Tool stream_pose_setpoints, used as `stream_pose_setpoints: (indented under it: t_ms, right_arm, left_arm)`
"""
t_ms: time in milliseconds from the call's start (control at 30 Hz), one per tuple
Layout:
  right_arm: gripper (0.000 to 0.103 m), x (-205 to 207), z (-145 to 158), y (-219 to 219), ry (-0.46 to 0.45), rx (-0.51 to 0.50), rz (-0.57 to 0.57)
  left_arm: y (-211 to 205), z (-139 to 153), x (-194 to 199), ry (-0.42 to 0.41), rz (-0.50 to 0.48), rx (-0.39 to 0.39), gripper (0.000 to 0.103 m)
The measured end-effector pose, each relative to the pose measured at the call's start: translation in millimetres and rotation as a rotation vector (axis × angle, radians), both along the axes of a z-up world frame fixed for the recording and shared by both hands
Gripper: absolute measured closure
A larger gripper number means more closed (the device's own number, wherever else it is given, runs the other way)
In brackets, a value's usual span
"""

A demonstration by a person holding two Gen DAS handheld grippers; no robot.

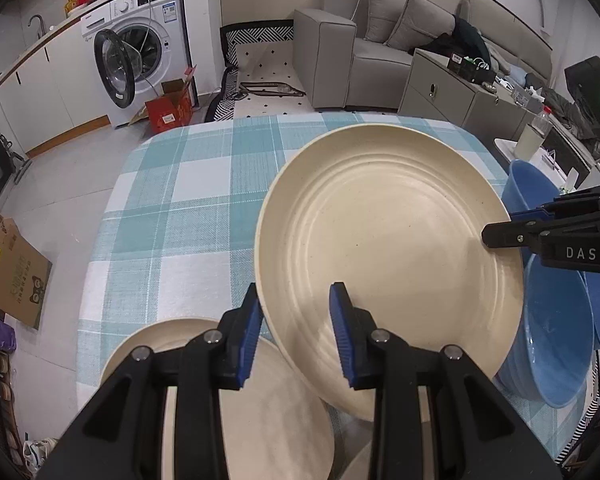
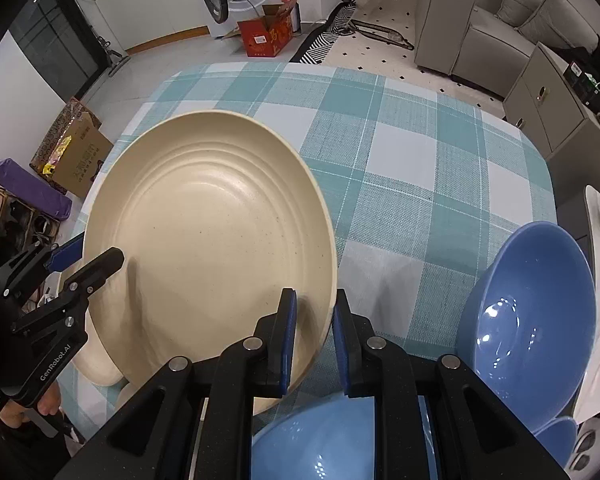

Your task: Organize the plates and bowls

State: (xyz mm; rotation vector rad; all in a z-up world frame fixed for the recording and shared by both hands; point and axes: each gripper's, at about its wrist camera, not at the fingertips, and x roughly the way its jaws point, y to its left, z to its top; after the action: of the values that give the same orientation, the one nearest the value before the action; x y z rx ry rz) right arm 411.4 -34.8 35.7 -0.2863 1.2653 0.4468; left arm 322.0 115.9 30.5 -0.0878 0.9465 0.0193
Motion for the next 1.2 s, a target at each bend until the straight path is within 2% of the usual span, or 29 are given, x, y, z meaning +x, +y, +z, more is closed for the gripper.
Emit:
stream_pose_setpoints:
  t_ms: [500, 1200]
  right_arm:
    - [0.085, -52, 29, -2, -0.052, 0.017, 0.036]
    - [0.085, -139, 32, -6, -0.097, 0.024, 0.097]
  left_arm:
    - [-2, 25, -53, -0.058, 0.011, -0.002, 0.071]
    - [-10, 28, -129, -0.087, 0.03, 0.014, 0.071]
